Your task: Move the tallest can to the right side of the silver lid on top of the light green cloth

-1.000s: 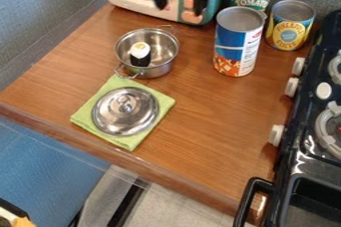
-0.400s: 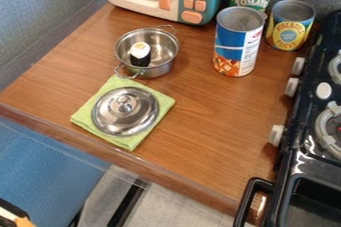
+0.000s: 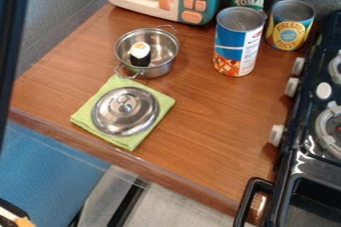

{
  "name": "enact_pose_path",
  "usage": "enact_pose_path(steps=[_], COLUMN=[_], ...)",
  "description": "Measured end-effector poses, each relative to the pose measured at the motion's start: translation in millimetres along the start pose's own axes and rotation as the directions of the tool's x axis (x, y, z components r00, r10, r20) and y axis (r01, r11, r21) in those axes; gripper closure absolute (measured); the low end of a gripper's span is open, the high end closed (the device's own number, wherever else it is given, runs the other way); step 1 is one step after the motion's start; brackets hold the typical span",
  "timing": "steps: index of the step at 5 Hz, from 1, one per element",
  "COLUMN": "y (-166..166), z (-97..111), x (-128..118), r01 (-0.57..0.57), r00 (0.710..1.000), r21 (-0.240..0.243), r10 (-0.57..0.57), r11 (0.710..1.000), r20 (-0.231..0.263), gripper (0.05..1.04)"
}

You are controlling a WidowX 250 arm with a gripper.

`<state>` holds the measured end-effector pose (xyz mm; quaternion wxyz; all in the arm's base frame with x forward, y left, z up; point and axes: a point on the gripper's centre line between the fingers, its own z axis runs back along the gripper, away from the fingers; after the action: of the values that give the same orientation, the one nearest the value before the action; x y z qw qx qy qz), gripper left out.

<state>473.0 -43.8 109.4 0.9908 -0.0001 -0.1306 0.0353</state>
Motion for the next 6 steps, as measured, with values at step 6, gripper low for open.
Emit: enact_pose_path(steps=[6], y=[6.6], z=[-2.0], x=[-101.9], r01=[0.2], r00=[0.964], r21=[0.005], r10=[-0.196], r11=[0.98], r20=[-0.178], gripper=[0.083])
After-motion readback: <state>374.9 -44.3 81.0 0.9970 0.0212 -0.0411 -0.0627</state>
